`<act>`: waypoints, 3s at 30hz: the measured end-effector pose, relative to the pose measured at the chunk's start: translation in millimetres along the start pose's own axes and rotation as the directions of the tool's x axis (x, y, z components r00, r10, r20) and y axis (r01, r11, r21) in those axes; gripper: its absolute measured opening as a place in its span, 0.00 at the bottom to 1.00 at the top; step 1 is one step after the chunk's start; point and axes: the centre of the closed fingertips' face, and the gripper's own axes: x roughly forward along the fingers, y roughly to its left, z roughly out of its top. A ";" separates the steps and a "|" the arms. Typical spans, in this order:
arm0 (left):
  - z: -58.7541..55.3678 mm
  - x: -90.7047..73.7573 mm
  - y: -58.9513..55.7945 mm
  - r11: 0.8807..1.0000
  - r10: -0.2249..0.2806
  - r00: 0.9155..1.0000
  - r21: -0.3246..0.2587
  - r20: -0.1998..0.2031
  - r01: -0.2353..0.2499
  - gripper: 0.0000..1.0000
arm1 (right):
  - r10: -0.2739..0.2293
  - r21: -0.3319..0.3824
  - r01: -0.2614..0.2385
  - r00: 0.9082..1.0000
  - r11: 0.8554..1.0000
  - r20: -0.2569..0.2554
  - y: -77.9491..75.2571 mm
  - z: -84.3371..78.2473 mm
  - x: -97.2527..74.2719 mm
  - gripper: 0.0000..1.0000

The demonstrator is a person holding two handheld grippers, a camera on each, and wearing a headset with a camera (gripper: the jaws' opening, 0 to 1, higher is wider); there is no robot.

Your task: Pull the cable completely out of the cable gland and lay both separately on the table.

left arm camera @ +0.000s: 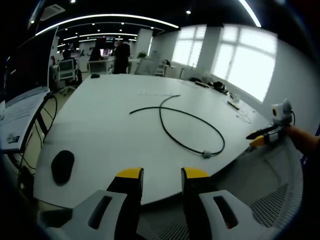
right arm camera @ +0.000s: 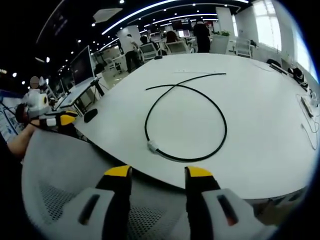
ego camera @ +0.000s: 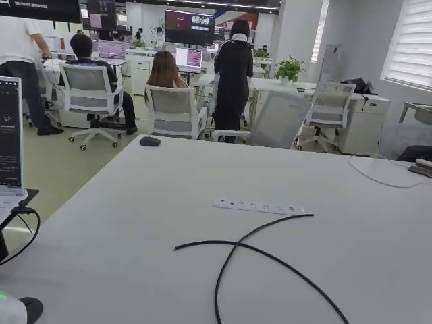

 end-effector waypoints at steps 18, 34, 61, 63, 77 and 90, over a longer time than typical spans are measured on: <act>-0.2 0.0 0.4 1.000 0.001 1.000 -0.007 0.000 -0.001 0.31 | -0.001 0.033 0.001 1.000 0.999 -0.004 -1.6 -1.7 0.5 0.42; -0.7 0.7 -0.2 1.000 -0.002 1.000 -0.003 -0.005 0.002 0.30 | 0.017 0.039 -0.017 1.000 0.999 -0.009 0.9 -2.3 1.1 0.42; 2.6 1.8 2.4 1.000 -0.003 1.000 -0.005 0.008 0.003 0.30 | 0.008 -0.557 -0.303 0.883 0.773 -0.469 -29.6 -4.6 55.6 0.37; 3.8 1.5 4.0 1.000 0.004 1.000 0.000 0.016 -0.004 0.29 | 0.007 -0.569 -0.334 0.867 0.751 -0.499 -26.4 -5.0 65.1 0.36; 1.5 2.9 7.4 1.000 0.014 1.000 0.009 0.005 -0.014 0.35 | 0.040 -0.515 -0.359 0.847 0.778 -0.530 9.5 -11.0 136.3 0.25; 3.0 2.9 7.5 1.000 0.016 1.000 0.014 0.014 -0.016 0.33 | -0.007 -0.541 -0.341 0.841 0.769 -0.541 10.9 -21.4 151.5 0.14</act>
